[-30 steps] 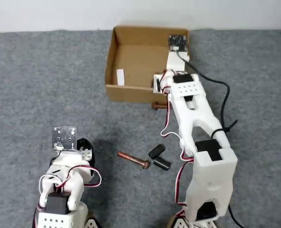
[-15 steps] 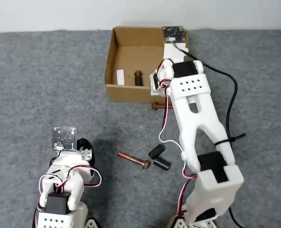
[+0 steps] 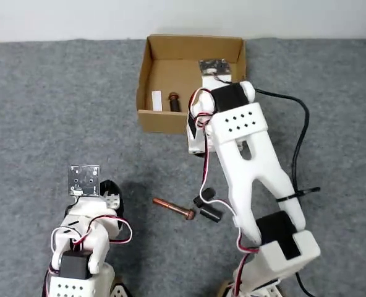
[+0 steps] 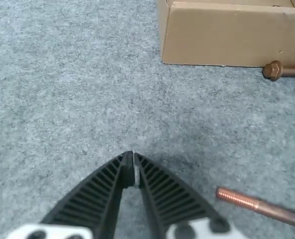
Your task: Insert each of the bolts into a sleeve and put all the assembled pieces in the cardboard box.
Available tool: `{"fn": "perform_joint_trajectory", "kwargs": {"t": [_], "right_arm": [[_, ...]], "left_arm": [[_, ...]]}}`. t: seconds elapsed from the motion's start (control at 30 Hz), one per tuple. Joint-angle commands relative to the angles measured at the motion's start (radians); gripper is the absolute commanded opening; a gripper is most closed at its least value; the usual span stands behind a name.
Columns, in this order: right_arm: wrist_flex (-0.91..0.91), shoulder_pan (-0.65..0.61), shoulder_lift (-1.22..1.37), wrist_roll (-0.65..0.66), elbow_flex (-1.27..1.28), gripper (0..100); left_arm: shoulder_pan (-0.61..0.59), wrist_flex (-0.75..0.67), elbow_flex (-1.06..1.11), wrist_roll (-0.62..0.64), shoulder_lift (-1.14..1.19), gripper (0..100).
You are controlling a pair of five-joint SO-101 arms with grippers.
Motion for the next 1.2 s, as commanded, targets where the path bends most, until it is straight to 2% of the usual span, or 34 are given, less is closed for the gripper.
{"fn": "perform_joint_trajectory", "kwargs": {"t": [0.0, 0.23, 0.47, 0.7, 1.17], "right_arm": [[0.045, -0.045, -0.082, -0.068, 0.014, 14.4], [0.042, -0.104, -0.203, -0.261, 0.287, 14.7], [-0.035, -0.097, -0.127, -0.408, 0.391, 14.7], [-0.177, -0.102, 0.041, -0.425, 0.39, 14.7], [-0.328, -0.097, 0.28, -0.423, 0.388, 14.5]], "left_arm": [[-0.009, -0.009, -0.005, -0.005, -0.005, 0], [-0.009, -0.009, -0.005, -0.005, -0.005, 0], [-0.009, -0.008, -0.005, -0.005, -0.005, 0], [-0.009, -0.008, -0.005, -0.005, -0.005, 0], [-0.009, -0.008, -0.005, -0.005, -0.005, 0]]}}
